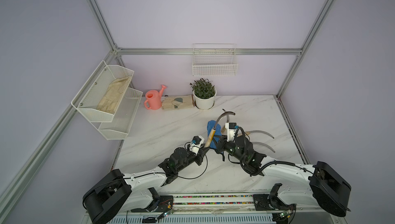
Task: Wipe small sickles with rags
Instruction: Wipe the small sickle.
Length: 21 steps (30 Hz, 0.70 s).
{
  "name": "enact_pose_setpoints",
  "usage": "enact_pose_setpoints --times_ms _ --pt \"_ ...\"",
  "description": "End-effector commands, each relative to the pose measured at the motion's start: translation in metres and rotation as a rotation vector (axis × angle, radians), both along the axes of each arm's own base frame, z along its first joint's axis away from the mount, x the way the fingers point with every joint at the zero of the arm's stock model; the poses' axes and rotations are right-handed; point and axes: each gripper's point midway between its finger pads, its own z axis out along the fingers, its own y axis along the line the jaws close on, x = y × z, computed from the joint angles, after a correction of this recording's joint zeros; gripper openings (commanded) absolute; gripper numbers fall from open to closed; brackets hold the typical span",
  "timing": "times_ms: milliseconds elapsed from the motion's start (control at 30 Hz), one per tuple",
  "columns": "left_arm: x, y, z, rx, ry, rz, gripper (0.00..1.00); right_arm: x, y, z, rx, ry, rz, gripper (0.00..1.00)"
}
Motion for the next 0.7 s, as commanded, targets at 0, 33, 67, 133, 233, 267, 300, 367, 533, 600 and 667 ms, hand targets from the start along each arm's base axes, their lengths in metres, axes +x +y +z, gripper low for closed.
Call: enact_pose_setpoints --times_ms 0,33,67,133,233,267,300,367,533,600,667 --pt "0.001 -0.012 0.021 -0.03 -0.047 -0.039 0.0 -0.009 0.01 0.04 0.057 -0.073 0.075 0.0" --pt "0.001 -0.012 0.021 -0.029 -0.048 -0.039 0.0 -0.009 0.01 0.039 0.055 -0.072 0.073 0.0" --pt "0.002 -0.012 0.021 -0.027 -0.049 -0.035 0.0 -0.009 0.009 0.037 0.05 -0.067 0.069 0.0" --pt "0.003 -0.01 0.021 -0.026 -0.051 -0.026 0.0 -0.009 0.007 0.03 0.032 -0.063 0.065 0.0" --pt "0.004 -0.008 0.022 -0.027 -0.052 -0.011 0.0 -0.009 0.008 0.013 0.027 -0.022 0.061 0.0" --pt "0.004 -0.007 0.023 -0.029 -0.055 -0.006 0.0 -0.009 0.01 0.007 0.03 -0.008 0.07 0.0" --pt "0.005 -0.006 0.022 -0.027 -0.055 0.0 0.0 -0.01 0.012 -0.002 0.029 0.013 0.079 0.0" --pt "0.006 -0.003 0.022 -0.024 -0.059 0.02 0.0 -0.011 0.017 -0.02 0.021 0.06 0.092 0.0" --pt "0.012 0.007 0.023 -0.008 -0.078 0.075 0.0 -0.021 0.037 -0.056 0.007 0.121 0.155 0.0" --pt "0.014 0.01 0.022 0.004 -0.085 0.098 0.0 -0.025 0.043 -0.057 0.006 0.122 0.174 0.0" --pt "0.016 0.012 0.021 0.016 -0.09 0.113 0.0 -0.026 0.045 -0.05 0.01 0.108 0.181 0.0"
